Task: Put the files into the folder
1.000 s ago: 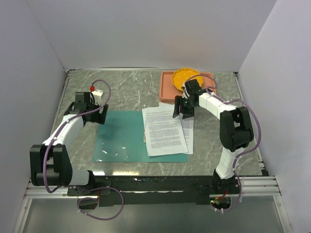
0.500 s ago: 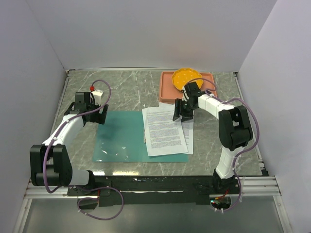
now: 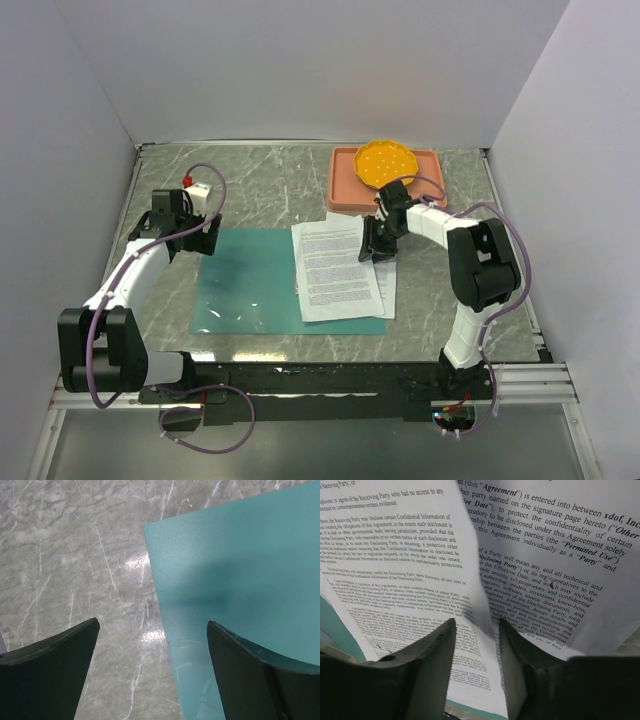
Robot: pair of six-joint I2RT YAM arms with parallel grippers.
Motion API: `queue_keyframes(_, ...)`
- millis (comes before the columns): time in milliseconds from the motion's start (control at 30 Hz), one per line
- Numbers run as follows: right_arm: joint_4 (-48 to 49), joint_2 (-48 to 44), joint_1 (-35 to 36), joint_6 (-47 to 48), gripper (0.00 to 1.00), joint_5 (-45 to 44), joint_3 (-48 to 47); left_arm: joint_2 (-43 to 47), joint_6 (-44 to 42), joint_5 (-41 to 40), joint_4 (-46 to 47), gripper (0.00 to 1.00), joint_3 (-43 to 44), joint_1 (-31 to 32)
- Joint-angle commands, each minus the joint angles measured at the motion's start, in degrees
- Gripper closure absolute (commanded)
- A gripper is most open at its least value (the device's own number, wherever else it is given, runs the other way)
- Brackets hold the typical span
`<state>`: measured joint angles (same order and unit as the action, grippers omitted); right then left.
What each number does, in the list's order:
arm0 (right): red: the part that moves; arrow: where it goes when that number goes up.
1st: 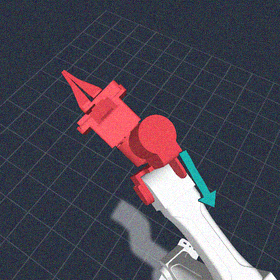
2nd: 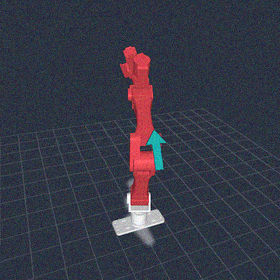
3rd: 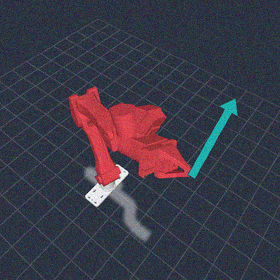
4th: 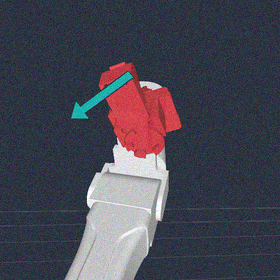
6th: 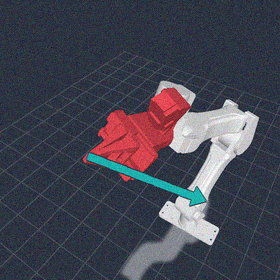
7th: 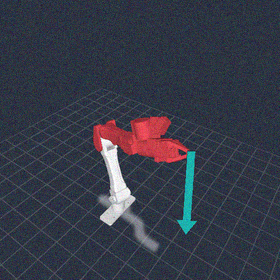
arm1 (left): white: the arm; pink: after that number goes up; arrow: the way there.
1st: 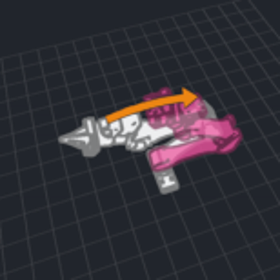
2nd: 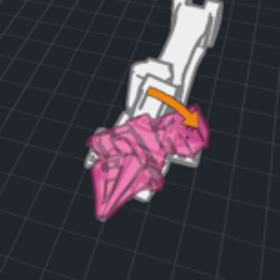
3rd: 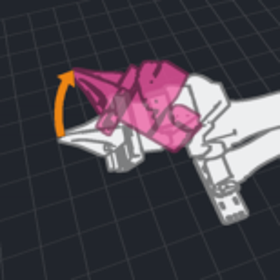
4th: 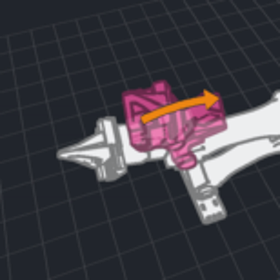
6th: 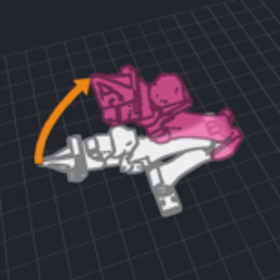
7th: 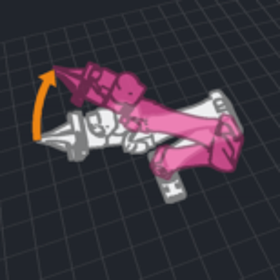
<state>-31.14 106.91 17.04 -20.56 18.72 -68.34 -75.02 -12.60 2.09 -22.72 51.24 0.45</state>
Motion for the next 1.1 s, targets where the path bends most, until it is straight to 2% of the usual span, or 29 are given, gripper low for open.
queue_keyframes(0,3.36,-2.94,2.29,-2.73,0.56,-0.35,2.33,1.9,0.03,0.29,-0.13,0.04,1.49,-0.27)
queue_keyframes(67,4.5,-3.29,3.44,-3.61,0.61,-0.87,3.29,2.07,-0.14,0.2,0.04,0.04,0.88,-0.27)
queue_keyframes(167,6.08,-4.25,4.14,-4.84,0.74,-0.97,4.87,2.43,-0.67,-0.42,0.74,0.04,-0.09,-0.27)
queue_keyframes(200,6.35,-4.52,4.06,-5.1,0.87,-0.88,5.23,2.6,-0.76,-0.59,0.92,0.04,-0.61,-0.27)
queue_keyframes(267,7.4,-6.0,4.23,-5.81,1.0,-0.7,6.11,2.69,-1.02,-0.86,1.19,0.04,-0.97,-0.18)
queue_keyframes(400,8.72,-10.05,4.58,-6.86,1.0,1.49,6.11,2.34,-1.02,-0.86,1.63,0.04,-1.58,-0.27)
queue_keyframes(667,9.08,-16.29,9.5,-8.8,1.0,4.92,-1.79,1.81,-0.85,0.28,0.75,0.04,-1.41,-0.27)
queue_keyframes(900,13.11,-16.57,17.93,-10.21,1.0,4.66,-6.98,2.51,-0.41,2.92,-2.33,0.04,0.87,-0.27)
queue_keyframes(1067,14.25,-12.53,20.75,-3.71,1.0,4.31,-10.85,2.25,-0.85,2.13,-2.68,0.04,0.18,-0.27)
